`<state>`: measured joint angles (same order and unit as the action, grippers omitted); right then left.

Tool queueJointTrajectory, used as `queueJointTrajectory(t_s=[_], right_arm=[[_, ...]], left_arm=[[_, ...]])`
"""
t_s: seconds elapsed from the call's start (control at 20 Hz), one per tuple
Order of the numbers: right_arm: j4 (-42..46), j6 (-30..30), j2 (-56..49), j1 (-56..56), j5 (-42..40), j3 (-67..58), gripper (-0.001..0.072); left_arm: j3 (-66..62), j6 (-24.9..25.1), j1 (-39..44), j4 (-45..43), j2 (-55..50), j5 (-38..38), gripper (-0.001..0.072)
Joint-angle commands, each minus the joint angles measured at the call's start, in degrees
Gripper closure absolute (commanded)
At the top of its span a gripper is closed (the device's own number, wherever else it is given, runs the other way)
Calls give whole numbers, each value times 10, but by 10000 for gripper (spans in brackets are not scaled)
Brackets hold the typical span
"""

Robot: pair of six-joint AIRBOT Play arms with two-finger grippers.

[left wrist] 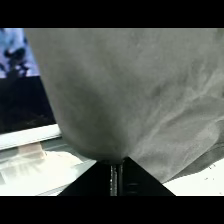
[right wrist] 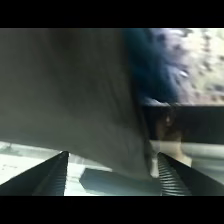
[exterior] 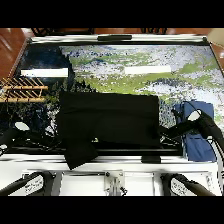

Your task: Fold the shirts.

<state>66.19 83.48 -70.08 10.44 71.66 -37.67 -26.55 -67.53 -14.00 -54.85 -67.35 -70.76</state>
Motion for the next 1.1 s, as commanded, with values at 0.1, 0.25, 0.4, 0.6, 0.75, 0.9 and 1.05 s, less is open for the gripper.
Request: queueJointTrajectory(t_s=[0.1, 0.25, 0.4, 0.6, 0.75, 0.9, 1.05], right_arm=[[-8, 36, 0, -47, -52, 10, 166], [-9, 35, 0, -59, -46, 10, 215], [-8, 35, 0, -60, -36, 10, 646], [5, -19, 6, -60, 0, -45, 646], [51, -20, 8, -61, 9, -143, 647], [86, 5, -52, -63, 3, -240, 647], [73, 21, -136, -63, -2, -324, 647]], left_arm=[[-31, 0, 1, 5, 0, -2, 671], [-45, 0, 1, 4, 0, 4, 671], [-50, 0, 1, 4, 0, 8, 671], [-128, 27, -22, 4, 1, -31, 672], [-254, 19, -52, 7, -5, -58, 673], [-371, 2, -44, 10, -70, -58, 673], [-485, -36, -21, 16, -175, -58, 672]])
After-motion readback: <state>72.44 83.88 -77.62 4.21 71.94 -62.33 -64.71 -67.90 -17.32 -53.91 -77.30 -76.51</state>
